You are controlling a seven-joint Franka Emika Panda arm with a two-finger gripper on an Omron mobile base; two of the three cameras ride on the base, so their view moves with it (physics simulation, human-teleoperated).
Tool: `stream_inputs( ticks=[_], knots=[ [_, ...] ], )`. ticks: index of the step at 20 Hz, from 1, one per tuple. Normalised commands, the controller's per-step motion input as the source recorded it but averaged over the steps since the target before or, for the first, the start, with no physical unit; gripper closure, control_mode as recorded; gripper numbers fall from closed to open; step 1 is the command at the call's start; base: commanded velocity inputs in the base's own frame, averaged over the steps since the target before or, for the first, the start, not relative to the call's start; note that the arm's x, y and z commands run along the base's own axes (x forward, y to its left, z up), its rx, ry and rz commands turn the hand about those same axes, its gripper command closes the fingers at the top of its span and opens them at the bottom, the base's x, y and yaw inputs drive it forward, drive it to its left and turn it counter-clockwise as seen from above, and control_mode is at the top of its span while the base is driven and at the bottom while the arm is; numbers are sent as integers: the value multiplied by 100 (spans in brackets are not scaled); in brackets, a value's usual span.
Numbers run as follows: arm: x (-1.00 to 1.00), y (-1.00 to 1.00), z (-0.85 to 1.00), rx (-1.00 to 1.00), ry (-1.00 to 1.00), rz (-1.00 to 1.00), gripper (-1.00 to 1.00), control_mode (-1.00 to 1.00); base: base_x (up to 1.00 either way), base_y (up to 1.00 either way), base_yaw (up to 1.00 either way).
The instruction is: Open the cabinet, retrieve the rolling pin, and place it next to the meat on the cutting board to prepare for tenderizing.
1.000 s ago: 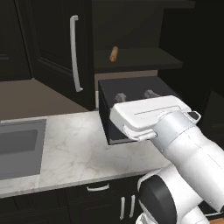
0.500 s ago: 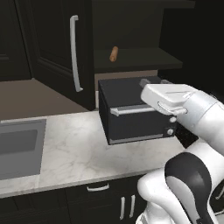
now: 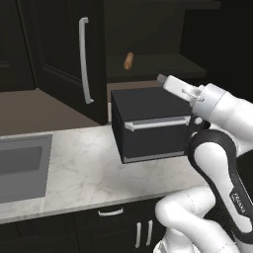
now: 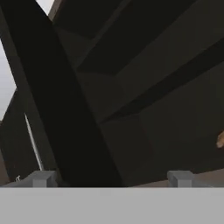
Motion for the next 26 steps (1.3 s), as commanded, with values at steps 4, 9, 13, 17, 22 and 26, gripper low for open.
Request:
stream_inputs(
  ticks=[4,9,13,17,22,26],
  knots=[
    [99,7,-19,6,10,24,-100,-100,0,0,0],
    [89,32,-22,1,10,24,-100,-100,0,0,0],
    [66,51,-16,0,6,21,-100,-100,0,0,0],
    [45,64,-6,-2,7,19,-100,-100,0,0,0],
    [27,72,-1,-5,6,16,-100,-100,0,0,0],
    [13,79,-4,-6,4,14,-100,-100,0,0,0]
  ],
)
